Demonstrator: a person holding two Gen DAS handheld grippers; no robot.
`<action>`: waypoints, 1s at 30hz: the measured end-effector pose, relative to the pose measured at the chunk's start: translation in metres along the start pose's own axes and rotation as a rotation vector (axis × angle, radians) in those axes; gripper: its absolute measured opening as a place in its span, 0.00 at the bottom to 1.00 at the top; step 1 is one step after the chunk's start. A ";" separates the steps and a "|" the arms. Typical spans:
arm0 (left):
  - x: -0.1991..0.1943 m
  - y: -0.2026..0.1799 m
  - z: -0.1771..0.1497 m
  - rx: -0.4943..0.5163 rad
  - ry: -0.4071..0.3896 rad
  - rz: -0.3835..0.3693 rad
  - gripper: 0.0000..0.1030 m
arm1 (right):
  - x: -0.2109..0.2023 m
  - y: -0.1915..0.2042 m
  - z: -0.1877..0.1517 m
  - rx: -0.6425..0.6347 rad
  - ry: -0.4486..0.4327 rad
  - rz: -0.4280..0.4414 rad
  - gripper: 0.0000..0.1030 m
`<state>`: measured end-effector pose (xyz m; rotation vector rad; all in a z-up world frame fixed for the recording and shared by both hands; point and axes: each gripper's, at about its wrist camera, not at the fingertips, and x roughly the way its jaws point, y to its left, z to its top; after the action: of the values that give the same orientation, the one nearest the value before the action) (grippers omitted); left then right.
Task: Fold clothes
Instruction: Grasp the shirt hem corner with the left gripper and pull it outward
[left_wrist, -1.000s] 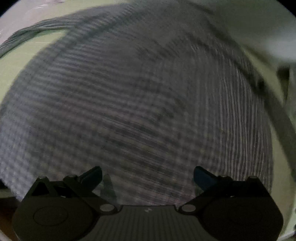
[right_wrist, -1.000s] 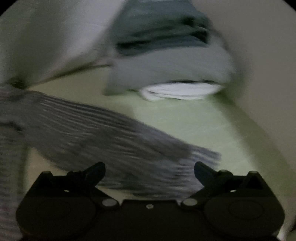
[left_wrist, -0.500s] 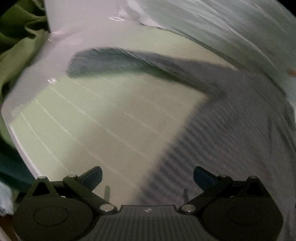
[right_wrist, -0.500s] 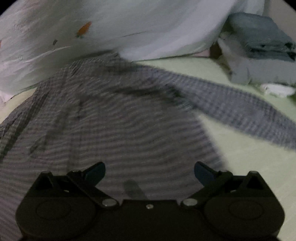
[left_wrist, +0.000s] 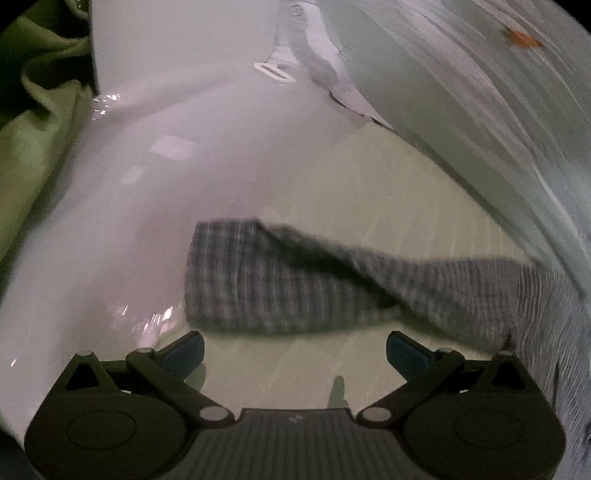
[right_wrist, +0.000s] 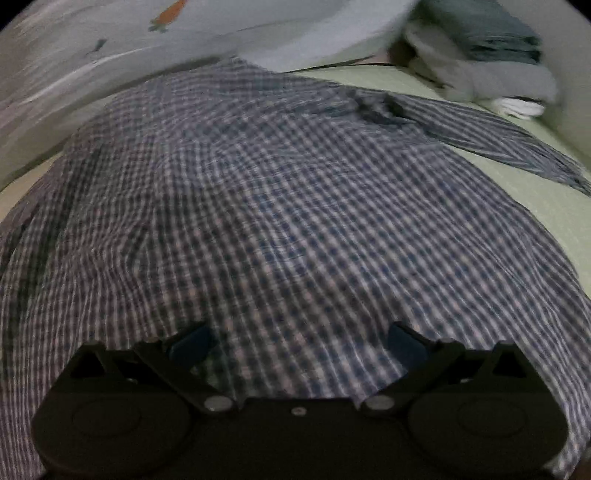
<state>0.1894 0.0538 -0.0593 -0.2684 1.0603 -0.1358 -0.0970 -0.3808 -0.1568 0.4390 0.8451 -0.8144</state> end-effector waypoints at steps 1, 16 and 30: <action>0.006 0.001 0.008 -0.015 0.001 -0.010 1.00 | -0.002 0.001 -0.001 0.019 -0.007 -0.020 1.00; 0.079 -0.005 0.066 -0.195 0.078 -0.002 0.61 | 0.005 0.015 0.004 0.060 0.044 -0.079 1.00; -0.006 -0.029 0.075 0.006 -0.367 -0.211 0.01 | 0.007 0.020 0.003 0.026 0.023 -0.054 1.00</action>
<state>0.2527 0.0390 -0.0115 -0.3841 0.6660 -0.2686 -0.0774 -0.3733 -0.1599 0.4505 0.8720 -0.8726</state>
